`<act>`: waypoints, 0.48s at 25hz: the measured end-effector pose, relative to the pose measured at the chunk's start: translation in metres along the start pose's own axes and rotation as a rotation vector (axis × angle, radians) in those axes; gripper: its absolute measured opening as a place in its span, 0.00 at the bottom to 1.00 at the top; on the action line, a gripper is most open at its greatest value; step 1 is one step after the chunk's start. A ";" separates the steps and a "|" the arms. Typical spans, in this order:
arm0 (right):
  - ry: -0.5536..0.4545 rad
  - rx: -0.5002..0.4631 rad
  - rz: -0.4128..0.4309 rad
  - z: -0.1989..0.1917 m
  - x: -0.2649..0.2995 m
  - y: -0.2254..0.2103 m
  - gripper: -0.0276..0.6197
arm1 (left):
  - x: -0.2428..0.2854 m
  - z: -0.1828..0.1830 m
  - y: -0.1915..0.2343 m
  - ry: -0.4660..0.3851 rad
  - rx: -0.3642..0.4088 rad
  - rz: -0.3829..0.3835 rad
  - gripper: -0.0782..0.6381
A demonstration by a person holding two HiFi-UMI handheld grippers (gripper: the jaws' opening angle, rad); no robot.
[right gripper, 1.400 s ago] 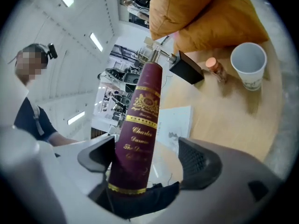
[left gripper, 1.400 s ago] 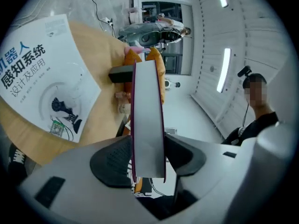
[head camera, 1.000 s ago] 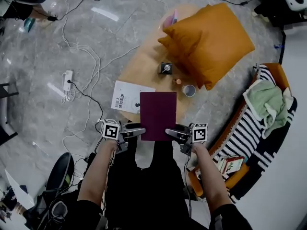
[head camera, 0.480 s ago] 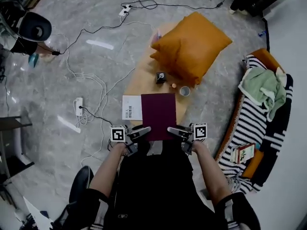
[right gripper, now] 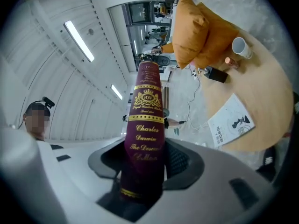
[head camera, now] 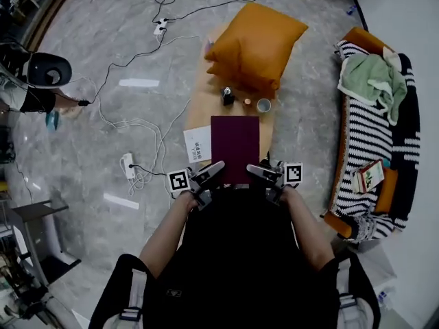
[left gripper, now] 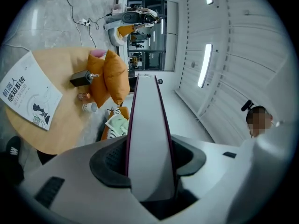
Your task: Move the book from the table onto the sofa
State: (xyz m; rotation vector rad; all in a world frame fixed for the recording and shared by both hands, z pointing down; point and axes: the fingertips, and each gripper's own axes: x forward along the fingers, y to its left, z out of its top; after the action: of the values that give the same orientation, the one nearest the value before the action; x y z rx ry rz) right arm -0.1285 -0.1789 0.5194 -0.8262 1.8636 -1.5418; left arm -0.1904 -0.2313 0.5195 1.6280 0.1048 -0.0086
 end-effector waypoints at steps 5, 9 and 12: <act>-0.011 -0.028 0.012 -0.016 0.017 0.010 0.39 | -0.016 0.003 -0.011 0.028 0.015 0.013 0.43; -0.007 -0.039 -0.009 -0.024 0.020 0.014 0.39 | -0.020 0.001 -0.012 0.023 0.017 0.009 0.43; -0.010 -0.034 -0.033 -0.026 0.019 0.014 0.39 | -0.020 0.000 -0.012 0.019 0.001 0.004 0.43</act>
State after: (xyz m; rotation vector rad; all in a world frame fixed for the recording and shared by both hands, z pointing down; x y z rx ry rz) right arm -0.1618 -0.1747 0.5091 -0.8821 1.8829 -1.5267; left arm -0.2109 -0.2317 0.5088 1.6292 0.1163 0.0103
